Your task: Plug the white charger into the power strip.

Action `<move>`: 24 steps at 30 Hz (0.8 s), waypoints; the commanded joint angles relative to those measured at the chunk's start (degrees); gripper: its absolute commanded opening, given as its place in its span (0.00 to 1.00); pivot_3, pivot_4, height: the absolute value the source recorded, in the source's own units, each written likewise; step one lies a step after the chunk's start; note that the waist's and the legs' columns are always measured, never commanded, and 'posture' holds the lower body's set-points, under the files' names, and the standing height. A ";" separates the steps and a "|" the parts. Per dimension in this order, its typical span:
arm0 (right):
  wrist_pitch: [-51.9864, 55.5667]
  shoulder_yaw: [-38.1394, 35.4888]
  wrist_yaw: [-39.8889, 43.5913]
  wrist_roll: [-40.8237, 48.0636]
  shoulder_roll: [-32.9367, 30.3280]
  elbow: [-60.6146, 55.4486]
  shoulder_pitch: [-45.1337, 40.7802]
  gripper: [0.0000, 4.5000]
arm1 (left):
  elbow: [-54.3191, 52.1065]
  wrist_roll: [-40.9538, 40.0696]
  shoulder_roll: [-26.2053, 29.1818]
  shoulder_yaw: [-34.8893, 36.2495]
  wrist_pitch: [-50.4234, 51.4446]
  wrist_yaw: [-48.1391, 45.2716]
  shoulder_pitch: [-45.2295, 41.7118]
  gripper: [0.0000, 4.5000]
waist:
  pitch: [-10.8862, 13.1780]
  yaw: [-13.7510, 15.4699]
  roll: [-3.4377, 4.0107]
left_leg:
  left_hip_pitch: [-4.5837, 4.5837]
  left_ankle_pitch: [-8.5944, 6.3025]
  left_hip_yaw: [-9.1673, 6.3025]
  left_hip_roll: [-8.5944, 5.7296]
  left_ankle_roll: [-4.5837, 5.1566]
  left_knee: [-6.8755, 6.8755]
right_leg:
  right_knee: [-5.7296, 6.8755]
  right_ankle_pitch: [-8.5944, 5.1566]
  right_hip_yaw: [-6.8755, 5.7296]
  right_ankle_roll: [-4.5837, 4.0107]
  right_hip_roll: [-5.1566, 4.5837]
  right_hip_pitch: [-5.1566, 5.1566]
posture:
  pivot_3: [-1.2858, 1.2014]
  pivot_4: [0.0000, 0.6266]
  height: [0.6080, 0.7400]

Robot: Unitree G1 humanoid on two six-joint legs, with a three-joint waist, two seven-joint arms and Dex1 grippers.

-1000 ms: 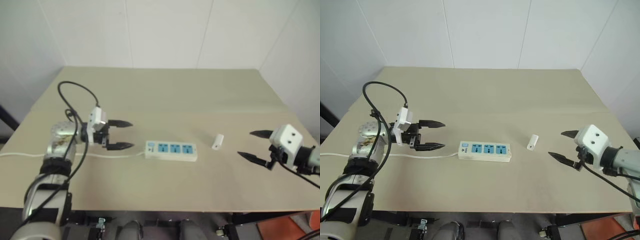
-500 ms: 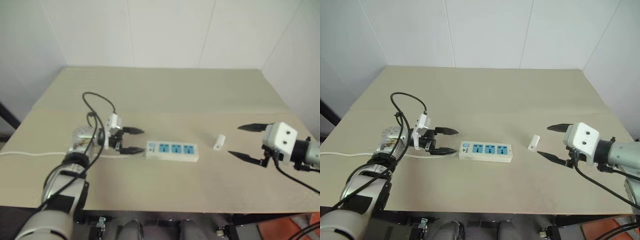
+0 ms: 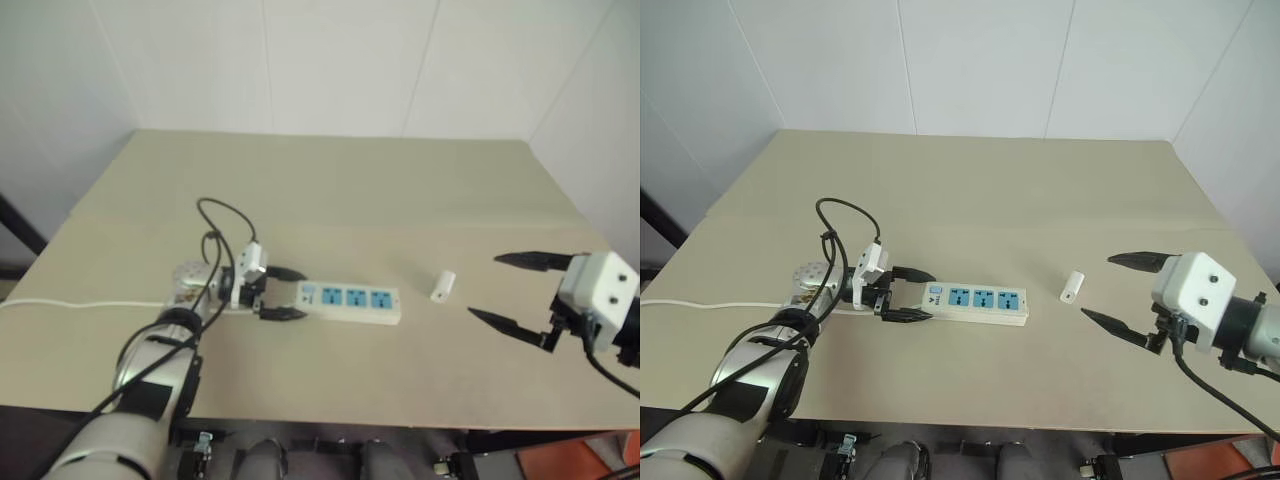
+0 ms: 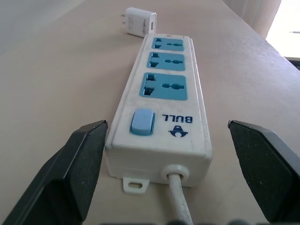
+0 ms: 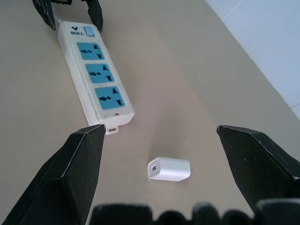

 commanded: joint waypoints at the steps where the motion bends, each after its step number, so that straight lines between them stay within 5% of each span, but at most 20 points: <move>1: -0.11 -2.06 -0.29 0.22 -0.58 -1.53 0.02 1.00 | 0.50 2.75 -0.61 1.18 -1.42 2.00 -0.84 1.00 | 0.00 -0.04 0.00 | 0.01 0.00 0.00 0.00 0.00 0.00 | 0.01 0.00 0.00 0.00 0.00 0.00 | 0.52 0.24 1.00; 24: -3.47 2.31 -2.96 -4.32 1.17 0.45 -1.38 1.00 | 0.32 6.73 -3.42 5.89 -2.26 0.69 2.48 1.00 | 0.00 -0.04 0.00 | 0.05 0.00 0.00 0.00 0.00 0.00 | 0.02 -0.01 0.00 0.03 0.00 0.03 | 0.52 0.24 1.00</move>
